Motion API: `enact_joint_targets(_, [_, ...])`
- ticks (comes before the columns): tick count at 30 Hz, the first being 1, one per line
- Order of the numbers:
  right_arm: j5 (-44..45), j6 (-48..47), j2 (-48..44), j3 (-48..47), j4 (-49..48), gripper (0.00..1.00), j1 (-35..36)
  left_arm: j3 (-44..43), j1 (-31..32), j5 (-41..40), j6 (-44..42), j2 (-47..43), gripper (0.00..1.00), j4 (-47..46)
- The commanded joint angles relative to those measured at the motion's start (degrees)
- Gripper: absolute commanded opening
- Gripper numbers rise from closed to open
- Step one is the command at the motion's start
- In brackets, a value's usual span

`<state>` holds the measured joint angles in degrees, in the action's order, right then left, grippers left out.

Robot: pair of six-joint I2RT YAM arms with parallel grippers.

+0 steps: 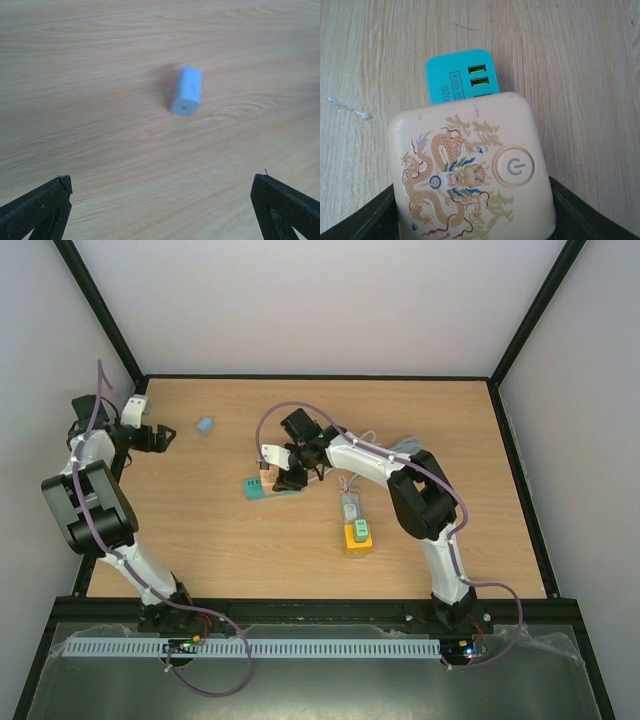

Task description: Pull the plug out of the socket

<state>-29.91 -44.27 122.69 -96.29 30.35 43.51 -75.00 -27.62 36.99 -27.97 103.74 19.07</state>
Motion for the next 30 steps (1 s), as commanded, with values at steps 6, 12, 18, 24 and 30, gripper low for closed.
enact_joint_targets(6, [0.0, 1.3, 3.8, 1.6, 7.8, 0.61, 1.9, 3.0, 5.0, 5.1, -12.2, -6.8, 1.0, 9.7])
enact_joint_targets(12, [-0.7, 1.7, 2.4, 0.4, 7.8, 0.96, 1.9, 5.0, 8.1, 6.0, -15.5, -8.8, 0.99, 12.8])
enact_joint_targets(18, [-2.1, 1.2, 0.1, 1.6, 6.8, 0.99, 0.5, 7.5, 9.9, 8.0, -18.4, -11.3, 0.99, 14.4])
enact_joint_targets(24, [-4.7, -1.5, -0.6, 1.1, 8.3, 0.99, -2.9, 8.9, 13.4, 8.0, -22.9, -11.5, 0.99, 17.6])
enact_joint_targets(30, [-5.2, -4.6, -1.2, 1.1, 8.3, 1.0, -5.1, 10.2, 16.4, 8.9, -23.6, -11.9, 1.0, 17.8])
